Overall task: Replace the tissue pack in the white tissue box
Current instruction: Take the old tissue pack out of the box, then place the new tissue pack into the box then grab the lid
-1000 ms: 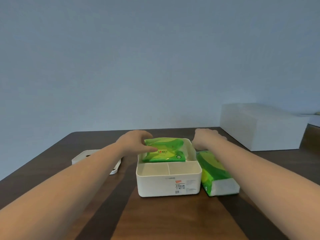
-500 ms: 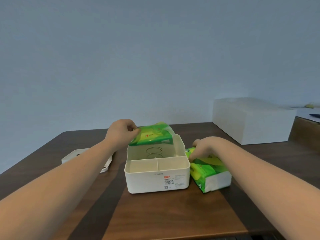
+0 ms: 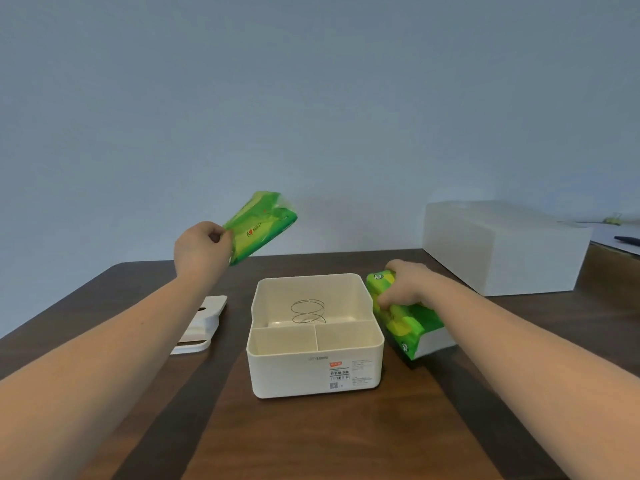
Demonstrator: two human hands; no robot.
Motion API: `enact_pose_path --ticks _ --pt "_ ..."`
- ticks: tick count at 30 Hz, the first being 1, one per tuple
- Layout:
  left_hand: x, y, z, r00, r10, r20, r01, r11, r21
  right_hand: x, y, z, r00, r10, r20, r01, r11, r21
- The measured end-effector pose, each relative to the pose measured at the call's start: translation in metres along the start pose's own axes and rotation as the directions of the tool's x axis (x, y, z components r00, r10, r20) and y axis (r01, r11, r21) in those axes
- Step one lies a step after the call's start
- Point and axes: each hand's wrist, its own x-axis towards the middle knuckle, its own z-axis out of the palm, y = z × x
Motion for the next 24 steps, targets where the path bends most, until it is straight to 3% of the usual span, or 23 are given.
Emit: enact_pose_path --ticks 4,10,16,21,24 --pt "0.008 -0.020 0.007 0.997 -0.059 0.046 0.056 0.996 0.068 0.006 -0.014 -0.023 0.987 -0.060 -0.150 0.079 0.989 0.125" --pt "0.017 -0.046 0.018 0.977 -0.148 0.156 0.118 0.976 0.185 -0.001 -0.052 -0.053 0.916 -0.351 -0.193 0.367 0.928 0.057" --pt "0.029 -0.059 0.028 0.973 -0.134 0.186 0.097 0.976 0.193 -0.018 -0.095 -0.043 0.758 -0.648 0.076 0.652 0.755 -0.073" --pt "0.042 -0.067 0.039 0.968 -0.143 0.205 0.103 0.975 0.197 -0.014 -0.110 -0.020 0.639 -0.713 0.289 0.763 0.635 -0.119" --pt "0.048 -0.072 0.048 0.966 -0.137 0.219 0.094 0.977 0.194 -0.009 -0.110 -0.011 0.637 -0.685 0.354 0.767 0.610 -0.199"
